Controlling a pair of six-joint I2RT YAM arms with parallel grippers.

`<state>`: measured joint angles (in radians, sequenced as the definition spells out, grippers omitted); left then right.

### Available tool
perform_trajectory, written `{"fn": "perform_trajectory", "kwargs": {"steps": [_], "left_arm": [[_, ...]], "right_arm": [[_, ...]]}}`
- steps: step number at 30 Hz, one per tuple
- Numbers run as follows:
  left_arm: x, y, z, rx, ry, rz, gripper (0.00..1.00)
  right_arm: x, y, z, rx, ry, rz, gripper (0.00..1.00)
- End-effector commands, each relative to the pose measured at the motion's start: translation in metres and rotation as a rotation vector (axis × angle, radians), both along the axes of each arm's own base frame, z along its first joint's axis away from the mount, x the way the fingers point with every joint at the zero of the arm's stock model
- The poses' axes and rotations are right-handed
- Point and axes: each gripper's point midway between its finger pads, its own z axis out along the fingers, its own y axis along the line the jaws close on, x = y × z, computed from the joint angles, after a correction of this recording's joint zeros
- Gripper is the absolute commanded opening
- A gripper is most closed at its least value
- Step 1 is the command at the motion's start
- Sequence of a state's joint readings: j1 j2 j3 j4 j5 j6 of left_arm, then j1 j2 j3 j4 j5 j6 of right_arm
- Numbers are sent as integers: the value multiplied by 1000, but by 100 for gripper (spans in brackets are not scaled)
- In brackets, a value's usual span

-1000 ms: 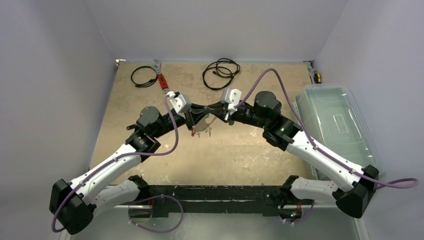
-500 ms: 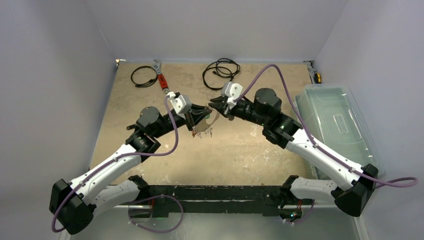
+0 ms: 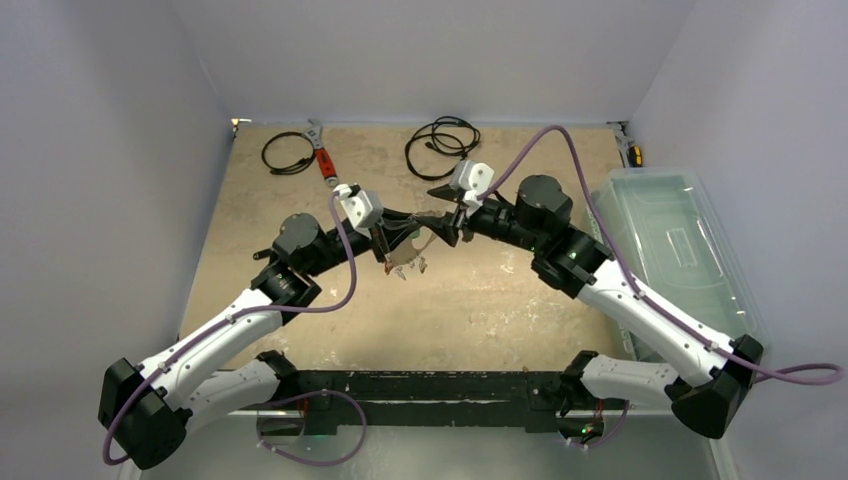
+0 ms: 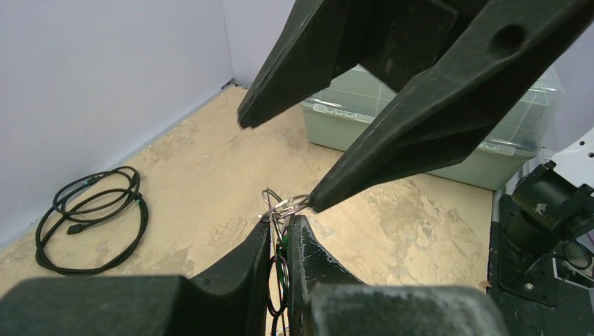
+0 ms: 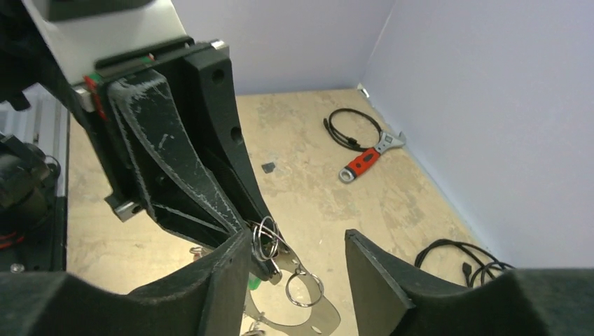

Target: Put the keys on the keyring

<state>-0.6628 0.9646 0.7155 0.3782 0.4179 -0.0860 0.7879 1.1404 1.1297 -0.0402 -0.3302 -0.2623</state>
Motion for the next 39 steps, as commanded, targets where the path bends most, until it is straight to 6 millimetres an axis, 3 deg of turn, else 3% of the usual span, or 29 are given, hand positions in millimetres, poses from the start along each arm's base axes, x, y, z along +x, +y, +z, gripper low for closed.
{"fn": "perform_trajectory", "kwargs": {"steps": [1,5,9,13,19,28,35,39], "left_arm": [[-3,4,31,-63,-89,8,0],[-4,5,33,-68,-96,10,0],[-6,6,35,-73,-103,5,0],[-5,6,35,-73,-102,10,0],[-6,5,34,-74,-98,2,0],[-5,3,31,-65,-94,1,0],[-4,3,29,-60,-89,-2,0],[-4,3,30,-61,-88,-2,0]], "right_arm": [[-4,-18,39,142,-41,-33,57],[-1,-27,45,221,21,3,59],[-6,-18,34,207,69,73,55],[-26,-11,23,160,59,203,54],[-21,-7,4,62,34,227,54],[-13,0,10,61,12,240,44],[-20,0,23,79,-15,266,43],[-16,2,20,83,-7,262,41]]}}
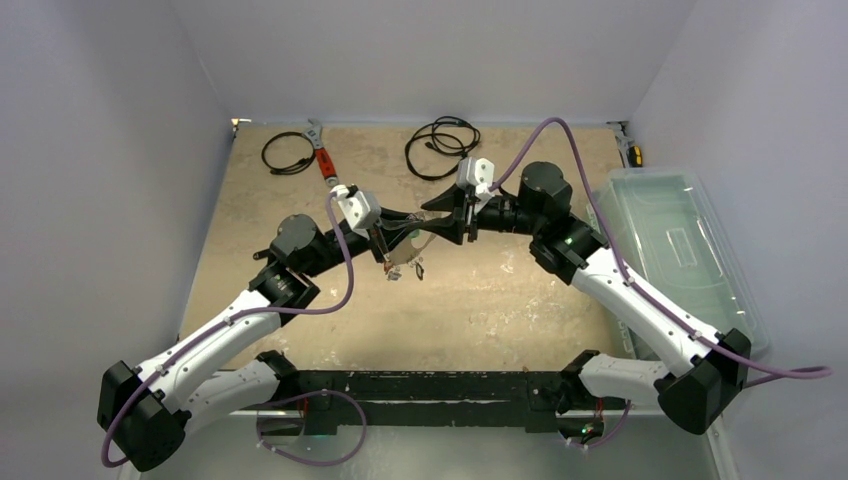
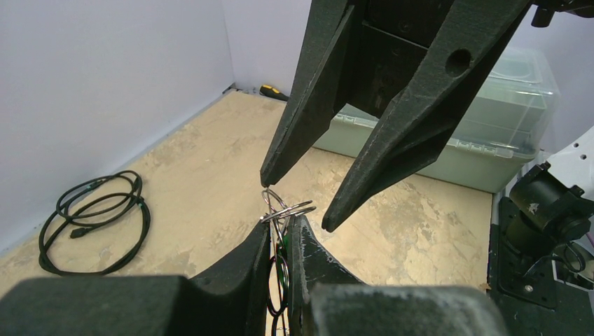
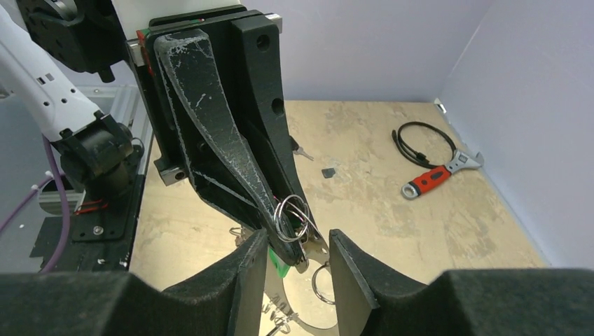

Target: Put the keys on the keyring

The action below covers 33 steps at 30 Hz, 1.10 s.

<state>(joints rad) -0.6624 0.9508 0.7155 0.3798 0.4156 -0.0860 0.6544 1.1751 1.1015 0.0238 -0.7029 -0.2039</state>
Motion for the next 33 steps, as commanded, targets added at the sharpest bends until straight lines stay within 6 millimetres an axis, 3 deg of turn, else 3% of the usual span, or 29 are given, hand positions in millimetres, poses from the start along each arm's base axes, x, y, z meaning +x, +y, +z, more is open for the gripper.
{"fn": "perform_trajectory", "kwargs": {"steps": [1,25,33], "left_arm": [[-2,1,25,-52,-76,-3,0],[-2,1,24,-43,-77,-2,0],[-2,2,25,-46,-81,3,0]], "right_arm": [[-3,2,29,53,-71,26,40],[2,10,42,115,-35,22,17],[8,11,26,61,7,7,11]]}}
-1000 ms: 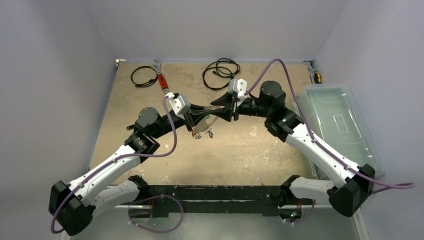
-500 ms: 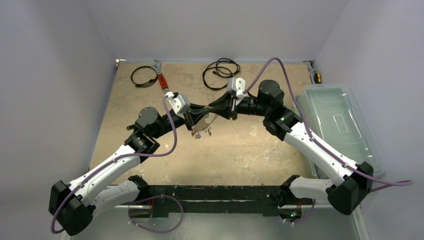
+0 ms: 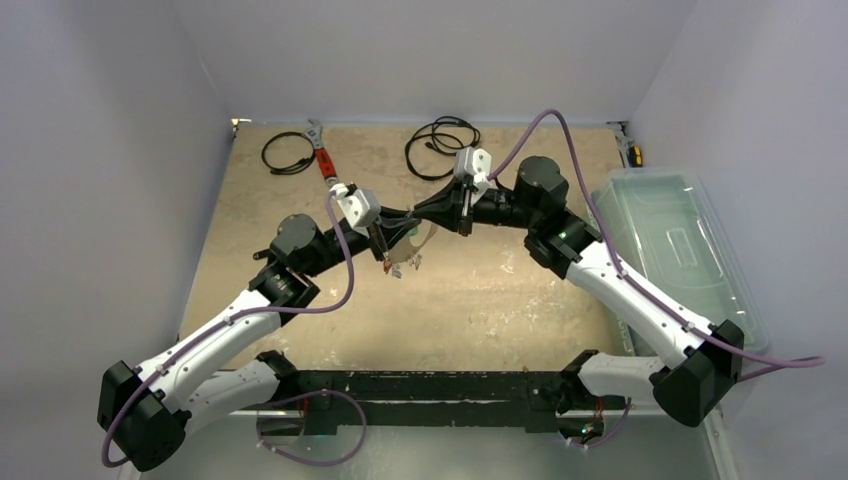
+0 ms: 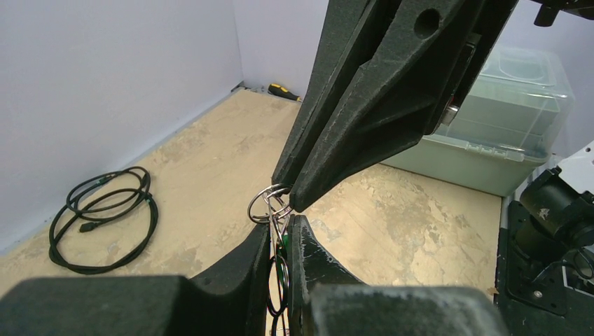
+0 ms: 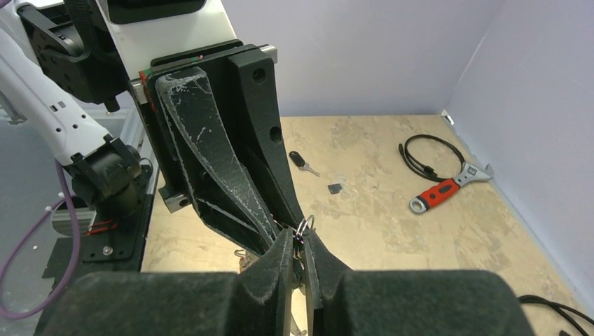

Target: Put the keys on the keyring

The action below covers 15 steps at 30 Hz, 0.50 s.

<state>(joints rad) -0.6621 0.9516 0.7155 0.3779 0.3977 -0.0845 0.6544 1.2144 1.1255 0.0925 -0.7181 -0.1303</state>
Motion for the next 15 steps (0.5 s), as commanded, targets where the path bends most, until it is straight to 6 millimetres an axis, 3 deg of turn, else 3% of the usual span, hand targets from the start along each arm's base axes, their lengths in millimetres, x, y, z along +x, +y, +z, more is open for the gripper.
{"fn": "perform_trajectory", "kwargs": {"steps": [1,8,15], "left_arm": [[-5,1,26,-47,-84,-14,0],[-5,1,27,-49,-86,-11,0],[-5,1,27,-49,-88,-10,0]], "right_arm": [[4,2,12,4,-17,-9,11],[9,1,-2,-32,2,-35,18],[17,1,-8,-45,11,-73,14]]}}
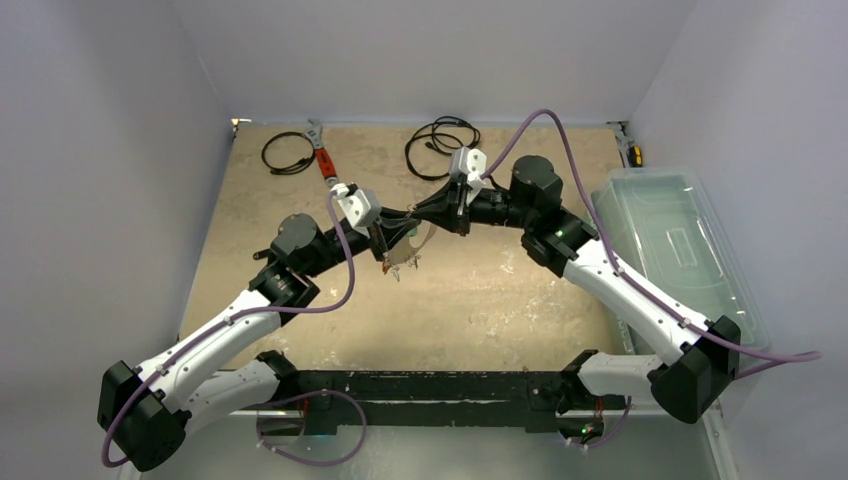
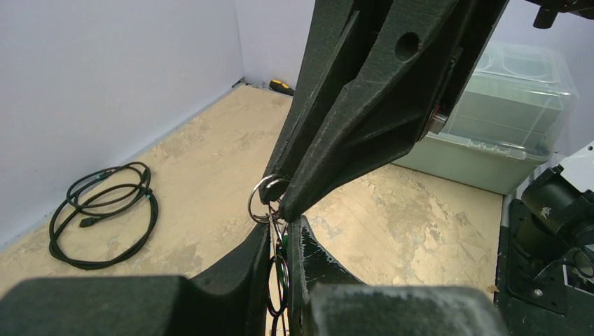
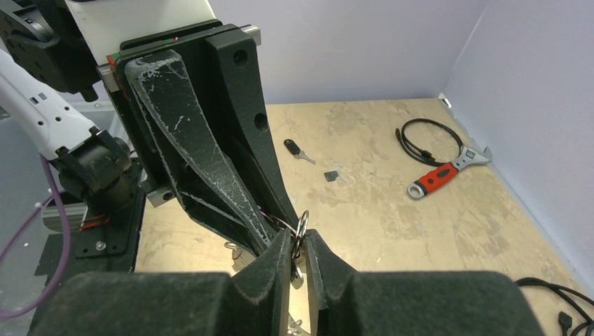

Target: Put the keys on the keyring

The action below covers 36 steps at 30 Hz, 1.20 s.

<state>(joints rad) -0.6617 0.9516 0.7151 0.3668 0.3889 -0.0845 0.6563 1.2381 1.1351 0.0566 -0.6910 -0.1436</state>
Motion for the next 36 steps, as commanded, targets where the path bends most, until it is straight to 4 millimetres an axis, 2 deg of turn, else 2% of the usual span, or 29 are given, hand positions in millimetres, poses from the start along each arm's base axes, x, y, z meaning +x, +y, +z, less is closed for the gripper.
{"fn": "perform_trajectory", "kwargs": {"steps": [1,5,7,13,23,31,36], "left_arm": [[-7,0,29,-54,-97,-19,0],[-6,1,29,-53,-98,-13,0],[-1,3,26,-37,-105,8,0],[13,17,20,52,-147,113,0],[32,39,10,189,-205,259,0],[38,40,1,236,-201,274,0],[34,32,-4,246,-197,235,0]], "right_arm": [[10,0,4,-11,-18,-49,12],[8,2,2,-19,-9,-42,2],[5,3,-2,-43,26,-25,0],[-4,9,-9,-105,109,-29,0],[0,8,-32,-245,234,-91,0],[-3,7,-48,-320,277,-97,0],[-1,8,-45,-322,282,-107,0]]}}
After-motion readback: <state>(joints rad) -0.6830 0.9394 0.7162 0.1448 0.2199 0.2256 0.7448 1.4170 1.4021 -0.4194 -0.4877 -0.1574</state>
